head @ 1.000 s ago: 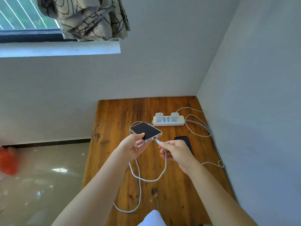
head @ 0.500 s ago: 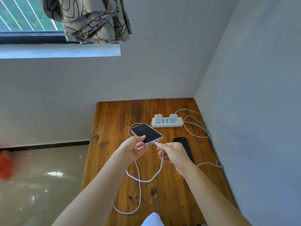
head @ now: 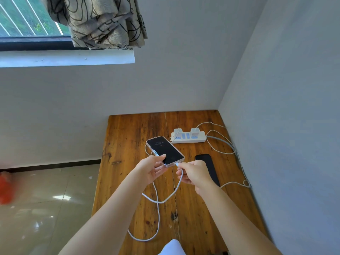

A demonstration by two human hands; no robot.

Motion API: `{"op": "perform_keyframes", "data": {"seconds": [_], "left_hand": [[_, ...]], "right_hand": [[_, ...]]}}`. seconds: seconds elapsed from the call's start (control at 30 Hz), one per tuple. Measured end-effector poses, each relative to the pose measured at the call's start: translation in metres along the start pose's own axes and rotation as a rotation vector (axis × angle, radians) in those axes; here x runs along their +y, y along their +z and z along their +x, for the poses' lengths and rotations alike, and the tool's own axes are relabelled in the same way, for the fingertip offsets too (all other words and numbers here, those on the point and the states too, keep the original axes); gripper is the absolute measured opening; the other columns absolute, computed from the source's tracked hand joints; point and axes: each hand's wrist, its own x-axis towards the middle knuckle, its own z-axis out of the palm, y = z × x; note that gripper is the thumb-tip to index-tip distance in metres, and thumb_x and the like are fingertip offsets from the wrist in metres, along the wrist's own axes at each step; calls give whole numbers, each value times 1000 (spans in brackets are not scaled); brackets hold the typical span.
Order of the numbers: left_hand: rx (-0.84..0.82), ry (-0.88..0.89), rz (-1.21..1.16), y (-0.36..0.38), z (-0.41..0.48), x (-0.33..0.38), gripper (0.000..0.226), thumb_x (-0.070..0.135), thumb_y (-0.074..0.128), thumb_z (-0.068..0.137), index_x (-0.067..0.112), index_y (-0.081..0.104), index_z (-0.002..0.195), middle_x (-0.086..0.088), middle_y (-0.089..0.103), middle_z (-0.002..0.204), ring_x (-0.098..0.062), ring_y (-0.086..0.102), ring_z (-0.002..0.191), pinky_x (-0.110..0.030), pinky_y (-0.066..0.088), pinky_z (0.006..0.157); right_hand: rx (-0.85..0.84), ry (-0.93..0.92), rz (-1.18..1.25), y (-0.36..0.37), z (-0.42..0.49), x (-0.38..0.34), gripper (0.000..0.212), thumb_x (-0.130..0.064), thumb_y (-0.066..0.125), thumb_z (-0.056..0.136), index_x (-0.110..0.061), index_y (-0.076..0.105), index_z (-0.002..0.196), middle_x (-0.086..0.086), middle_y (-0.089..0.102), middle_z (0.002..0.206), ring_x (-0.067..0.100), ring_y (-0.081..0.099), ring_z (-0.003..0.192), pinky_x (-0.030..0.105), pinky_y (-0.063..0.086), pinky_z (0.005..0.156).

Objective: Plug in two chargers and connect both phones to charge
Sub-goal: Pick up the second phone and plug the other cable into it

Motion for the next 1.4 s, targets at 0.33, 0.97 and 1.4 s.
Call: {"op": "perform_keyframes", "data": {"seconds": [0.33, 0.97, 1.4], "left_hand": [[36, 26, 83, 0, 2, -2, 43, 8, 68, 83, 7, 50, 122, -18, 70, 103, -25, 74, 72, -20, 49, 40], [-107, 34, 106, -10, -1, -9, 34, 11, 62, 89, 13, 53, 121, -17, 71, 107, -25, 72, 87, -24, 56, 50], [-147, 26, 133, -8, -2, -10, 38, 12, 62, 89, 12, 50, 125, -18, 70, 108, -23, 72, 83, -22, 55, 49]], "right_hand": [[2, 18, 28, 1, 2, 7, 12, -18, 65, 87, -8, 68, 82, 7, 71, 75, 15, 67, 66, 22, 51, 55], [-95, 33, 80, -14, 13, 26, 24, -4, 59, 87, -10, 60, 111, 11, 69, 100, 23, 67, 91, 32, 55, 76], [-108, 6, 178, -19, 16, 32, 18, -11, 56, 90, -7, 62, 106, 17, 70, 99, 28, 67, 93, 40, 54, 84]]}}
